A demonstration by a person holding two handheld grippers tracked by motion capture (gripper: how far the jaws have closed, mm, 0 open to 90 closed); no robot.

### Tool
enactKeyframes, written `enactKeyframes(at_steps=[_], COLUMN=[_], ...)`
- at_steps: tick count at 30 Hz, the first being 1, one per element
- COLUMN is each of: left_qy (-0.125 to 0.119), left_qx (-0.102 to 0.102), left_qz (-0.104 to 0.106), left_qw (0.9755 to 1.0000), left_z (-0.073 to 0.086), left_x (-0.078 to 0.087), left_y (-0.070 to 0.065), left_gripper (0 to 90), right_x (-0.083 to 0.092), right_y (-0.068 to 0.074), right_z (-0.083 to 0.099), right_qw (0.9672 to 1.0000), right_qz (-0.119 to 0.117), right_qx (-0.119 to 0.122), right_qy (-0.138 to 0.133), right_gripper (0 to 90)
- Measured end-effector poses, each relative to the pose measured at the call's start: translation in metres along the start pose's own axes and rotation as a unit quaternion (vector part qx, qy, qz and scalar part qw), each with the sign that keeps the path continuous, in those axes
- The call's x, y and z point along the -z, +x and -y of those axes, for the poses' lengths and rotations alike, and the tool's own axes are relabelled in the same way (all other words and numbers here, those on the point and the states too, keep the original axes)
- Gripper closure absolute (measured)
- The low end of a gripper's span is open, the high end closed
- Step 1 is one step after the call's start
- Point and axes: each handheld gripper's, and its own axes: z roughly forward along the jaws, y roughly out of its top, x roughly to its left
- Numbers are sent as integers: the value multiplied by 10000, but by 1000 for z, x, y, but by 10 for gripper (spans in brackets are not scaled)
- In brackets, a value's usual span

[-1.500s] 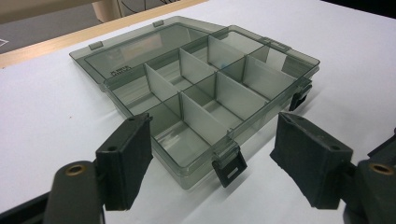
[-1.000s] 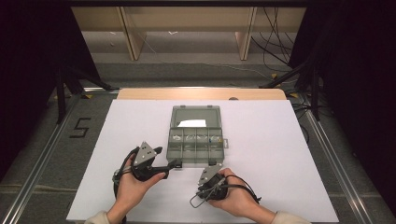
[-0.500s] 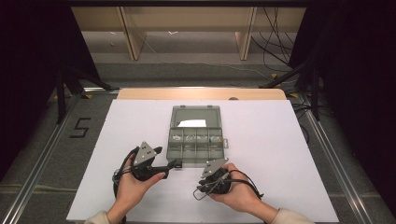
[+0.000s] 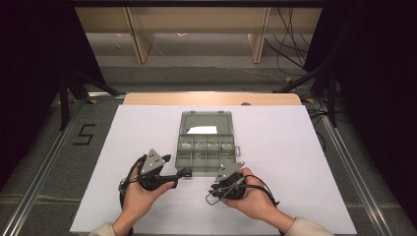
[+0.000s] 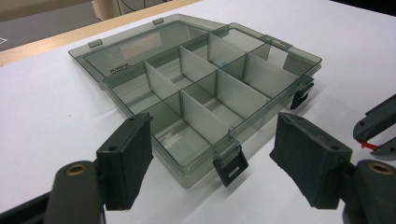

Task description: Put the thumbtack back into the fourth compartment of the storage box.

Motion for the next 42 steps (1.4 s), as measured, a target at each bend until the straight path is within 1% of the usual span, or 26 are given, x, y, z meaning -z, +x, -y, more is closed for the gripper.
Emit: enactKeyframes(at_steps=[1, 2, 4, 11, 13, 18, 19, 20, 22, 23, 25, 26, 27, 28, 29, 31, 32, 34, 35, 36, 37, 38, 39, 40, 41, 42], left_qy=[7, 0, -7, -16, -22, -20, -23, -24, -3, 1, -13, -15, -14, -2, 4, 0, -6, -9, -2, 0, -2, -12, -12, -11, -11, -3], left_qx=[48, -29, -36, 26, 20, 28, 24, 22, 76, 76, 28, 20, 24, 8, 11, 21, 14, 6, 12, 6, 12, 12, 5, 3, 2, 7], left_qz=[-2, 0, -1, 2, 2, 4, 5, 6, -1, -4, 6, 5, 5, 3, 3, -1, -2, -3, -5, -7, -9, -6, -5, -7, -9, -10], left_qw=[10000, 10000, 10000, 10000, 10000, 10000, 10000, 10000, 10000, 10000, 10000, 10000, 10000, 10000, 10000, 10000, 10000, 10000, 10000, 10000, 10000, 10000, 10000, 10000, 10000, 10000], left_z=[0, 0, 0, 0, 0, 0, 0, 0, 0, 0, 0, 0, 0, 0, 0, 0, 0, 0, 0, 0, 0, 0, 0, 0, 0, 0], left_x=[0, 0, 0, 0, 0, 0, 0, 0, -1, -1, -1, -1, -1, -1, -1, -1, -1, -1, -1, -1, -1, -1, -1, -1, -1, -1], left_y=[-1, 0, 0, 0, 0, 0, 0, 0, -1, -1, 0, 0, 0, 1, 0, 0, 0, 0, 0, 1, 0, 0, 0, 0, 0, 0], left_gripper=[277, 277, 277, 278, 279, 279, 279, 279, 279, 280, 279, 280, 280, 280, 280, 280, 280, 280, 280, 280, 280, 280, 280, 280, 280, 280], right_x=[1, 1, 2, 5, 6, 8, 8, 9, 9, 9, 11, 10, 12, 10, 12, 13, 12, 14, 13, 15, 13, 15, 15, 16, 16, 18], right_y=[-1, 0, -2, -7, -9, -13, -14, -14, -15, -17, -20, -20, -21, -22, -21, -23, -23, -24, -25, -26, -27, -27, -28, -29, -30, -31], right_z=[0, 0, -1, -2, -3, -3, -3, -4, -4, -3, -4, -4, -4, -4, -4, -5, -5, -6, -6, -7, -8, -9, -9, -9, -9, -10], right_qw=[10000, 10000, 9999, 9997, 9998, 9996, 9993, 9995, 9991, 9991, 9991, 9988, 9990, 9986, 9984, 9987, 9984, 9985, 9981, 9983, 9978, 9981, 9975, 9981, 9976, 9978], right_qz=[-7, 45, 55, 135, 168, 187, 263, 211, 276, 280, 293, 309, 287, 358, 378, 348, 378, 358, 401, 408, 455, 412, 497, 416, 456, 462], right_qx=[4, -25, -26, -104, -76, -163, -135, -175, -249, -183, -218, -271, -221, -200, -337, -276, -236, -298, -289, -305, -260, -294, -322, -278, -323, -321], right_qy=[-11, -59, -85, -153, -113, -135, -219, -179, -219, -267, -215, -279, -248, -324, -250, -254, -353, -282, -359, -295, -397, -365, -395, -360, -415, -355], right_gripper=[783, 783, 783, 784, 783, 784, 783, 783, 784, 784, 784, 783, 784, 783, 784, 783, 784, 784, 784, 784, 784, 784, 784, 784, 784, 784])
